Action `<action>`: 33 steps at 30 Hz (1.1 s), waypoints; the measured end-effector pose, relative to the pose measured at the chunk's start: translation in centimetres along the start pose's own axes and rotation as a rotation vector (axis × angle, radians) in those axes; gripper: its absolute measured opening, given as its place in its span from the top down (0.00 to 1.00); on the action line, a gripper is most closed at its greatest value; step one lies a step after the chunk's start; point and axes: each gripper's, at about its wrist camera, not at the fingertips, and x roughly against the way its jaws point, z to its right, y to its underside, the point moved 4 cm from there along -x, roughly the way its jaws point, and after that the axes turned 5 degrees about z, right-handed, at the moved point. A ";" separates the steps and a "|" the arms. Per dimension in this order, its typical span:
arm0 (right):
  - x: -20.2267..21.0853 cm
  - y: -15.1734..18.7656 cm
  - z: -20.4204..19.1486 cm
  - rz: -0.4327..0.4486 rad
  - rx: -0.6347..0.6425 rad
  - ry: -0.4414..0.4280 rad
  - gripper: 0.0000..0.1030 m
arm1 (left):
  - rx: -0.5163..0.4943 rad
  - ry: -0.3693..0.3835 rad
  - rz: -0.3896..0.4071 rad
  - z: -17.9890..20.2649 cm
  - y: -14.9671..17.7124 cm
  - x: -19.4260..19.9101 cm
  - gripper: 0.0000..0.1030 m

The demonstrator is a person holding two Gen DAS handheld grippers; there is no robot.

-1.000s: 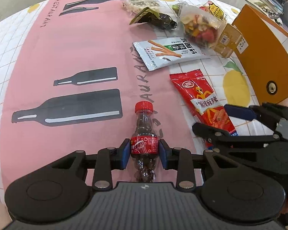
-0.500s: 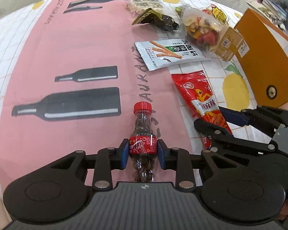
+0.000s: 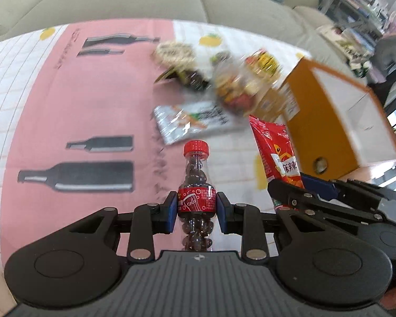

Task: Organize snacks
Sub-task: 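Carry the cola bottle and red bag into the orange box and release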

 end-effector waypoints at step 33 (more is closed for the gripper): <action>5.6 -8.0 20.8 -0.039 -0.071 0.199 0.71 | -0.278 0.196 -0.175 23.8 -10.2 -9.0 0.67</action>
